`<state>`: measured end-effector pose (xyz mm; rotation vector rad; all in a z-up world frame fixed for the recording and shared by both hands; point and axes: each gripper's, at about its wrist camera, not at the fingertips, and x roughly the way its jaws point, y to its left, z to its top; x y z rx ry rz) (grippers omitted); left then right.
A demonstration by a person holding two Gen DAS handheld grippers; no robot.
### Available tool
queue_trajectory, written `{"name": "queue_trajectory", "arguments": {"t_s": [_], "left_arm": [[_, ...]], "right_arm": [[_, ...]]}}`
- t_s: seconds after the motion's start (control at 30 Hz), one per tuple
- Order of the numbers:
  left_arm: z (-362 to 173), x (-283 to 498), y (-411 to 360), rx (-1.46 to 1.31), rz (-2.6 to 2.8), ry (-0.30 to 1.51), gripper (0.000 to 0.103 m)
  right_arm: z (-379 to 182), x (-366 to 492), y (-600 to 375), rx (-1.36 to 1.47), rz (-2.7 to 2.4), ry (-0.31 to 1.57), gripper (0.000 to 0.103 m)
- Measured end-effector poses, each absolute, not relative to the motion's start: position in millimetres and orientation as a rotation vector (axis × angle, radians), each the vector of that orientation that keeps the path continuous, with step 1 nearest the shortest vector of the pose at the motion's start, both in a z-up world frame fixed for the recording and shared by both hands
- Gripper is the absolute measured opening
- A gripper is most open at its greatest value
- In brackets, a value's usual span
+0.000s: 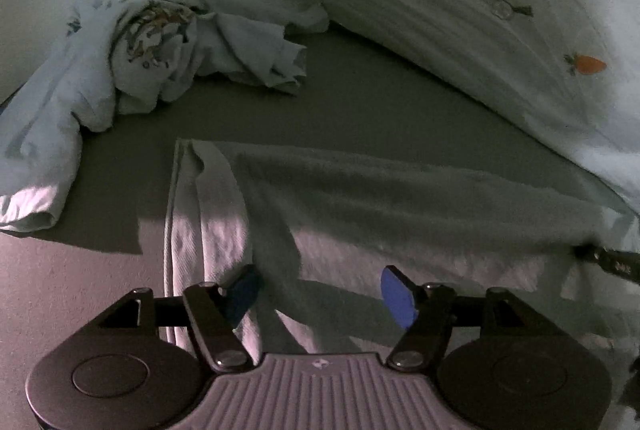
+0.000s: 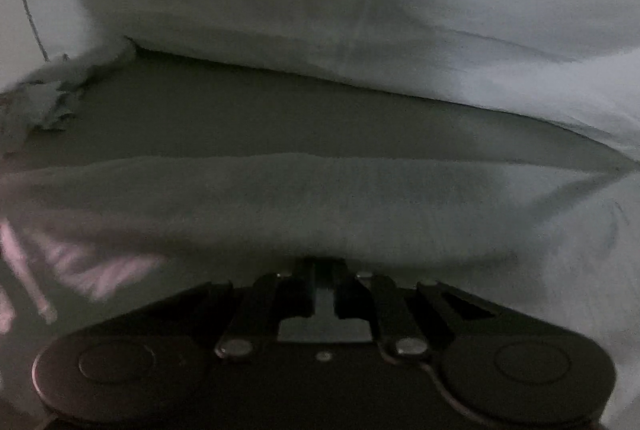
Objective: Fold clothes
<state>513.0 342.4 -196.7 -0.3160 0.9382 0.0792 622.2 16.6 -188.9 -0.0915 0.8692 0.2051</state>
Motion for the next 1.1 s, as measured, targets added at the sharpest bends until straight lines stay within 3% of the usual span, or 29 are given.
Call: {"name": "queue_trajectory", "arguments": {"t_s": [0.3,0.37,0.43,0.6,0.73,1.1], "left_arm": [[-192.4,514.9,360.2,-0.311,0.197,0.927,0.069],[-191.3,514.2,367.1,-0.305,0.223,0.929,0.075],[-194.2,513.2,376.0,-0.258,0.300,0.951,0.078],[-195.4,495.7,408.9,-0.347,0.255,0.914,0.079],[-196.1,486.3,423.2,-0.339,0.230,0.915,0.079],[-202.2,466.3,478.0,-0.640,0.050,0.836,0.082]], "right_arm": [[-182.0,682.2,9.9,-0.067,0.179,0.842,0.011],[-172.8,671.6,11.2,-0.069,0.164,0.826,0.020],[-163.0,644.8,17.2,-0.097,0.168,0.790,0.048],[-148.8,538.7,52.4,-0.129,0.204,0.781,0.053],[-144.2,451.9,107.1,-0.140,0.259,0.757,0.079],[-157.3,332.9,266.2,-0.458,0.703,0.618,0.079]]}}
